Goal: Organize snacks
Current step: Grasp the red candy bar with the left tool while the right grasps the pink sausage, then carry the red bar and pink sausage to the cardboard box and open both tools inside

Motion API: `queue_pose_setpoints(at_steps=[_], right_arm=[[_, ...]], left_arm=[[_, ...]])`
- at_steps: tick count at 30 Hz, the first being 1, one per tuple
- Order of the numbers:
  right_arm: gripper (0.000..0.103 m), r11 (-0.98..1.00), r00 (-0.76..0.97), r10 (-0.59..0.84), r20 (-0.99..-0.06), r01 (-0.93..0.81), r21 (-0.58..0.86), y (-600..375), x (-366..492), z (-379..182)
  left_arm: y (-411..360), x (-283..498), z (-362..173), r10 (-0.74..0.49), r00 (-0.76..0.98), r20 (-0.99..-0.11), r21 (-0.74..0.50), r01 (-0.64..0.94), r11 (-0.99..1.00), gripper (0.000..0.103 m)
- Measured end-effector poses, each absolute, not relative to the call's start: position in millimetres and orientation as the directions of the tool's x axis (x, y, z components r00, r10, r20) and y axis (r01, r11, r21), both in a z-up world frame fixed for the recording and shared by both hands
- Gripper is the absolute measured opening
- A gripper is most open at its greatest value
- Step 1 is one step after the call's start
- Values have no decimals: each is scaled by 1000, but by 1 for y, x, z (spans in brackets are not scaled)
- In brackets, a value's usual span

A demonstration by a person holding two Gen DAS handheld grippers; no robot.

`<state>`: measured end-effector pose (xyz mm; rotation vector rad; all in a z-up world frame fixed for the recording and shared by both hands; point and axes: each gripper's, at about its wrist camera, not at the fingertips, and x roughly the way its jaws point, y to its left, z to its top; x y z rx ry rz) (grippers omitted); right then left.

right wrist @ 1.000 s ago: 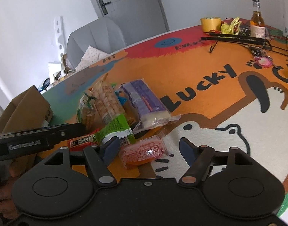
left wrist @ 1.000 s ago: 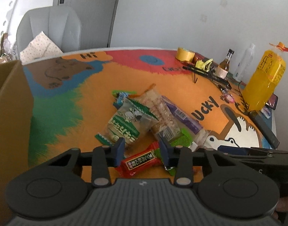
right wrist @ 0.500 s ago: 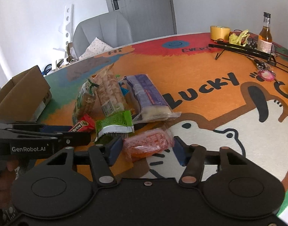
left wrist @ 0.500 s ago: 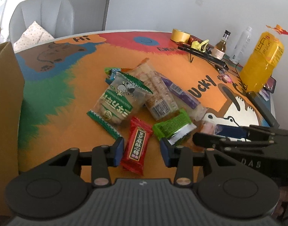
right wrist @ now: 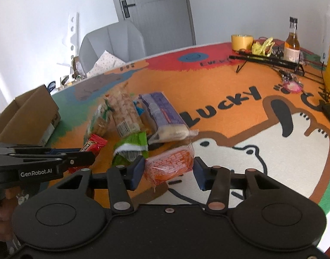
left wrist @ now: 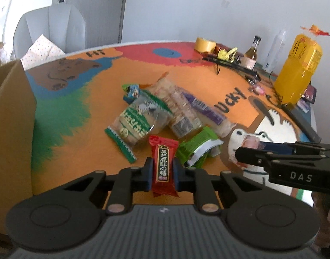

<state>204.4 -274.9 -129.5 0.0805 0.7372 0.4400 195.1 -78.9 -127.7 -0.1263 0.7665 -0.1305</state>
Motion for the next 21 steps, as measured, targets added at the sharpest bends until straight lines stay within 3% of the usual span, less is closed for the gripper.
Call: queue_pose_setpoints(at_steps=[21], right_arm=[[46,880,715,472,-515,-418,226,-241,191,-75]], left_arm=[[-38,157,-60,-110,836,-537,-162,26,986,18]])
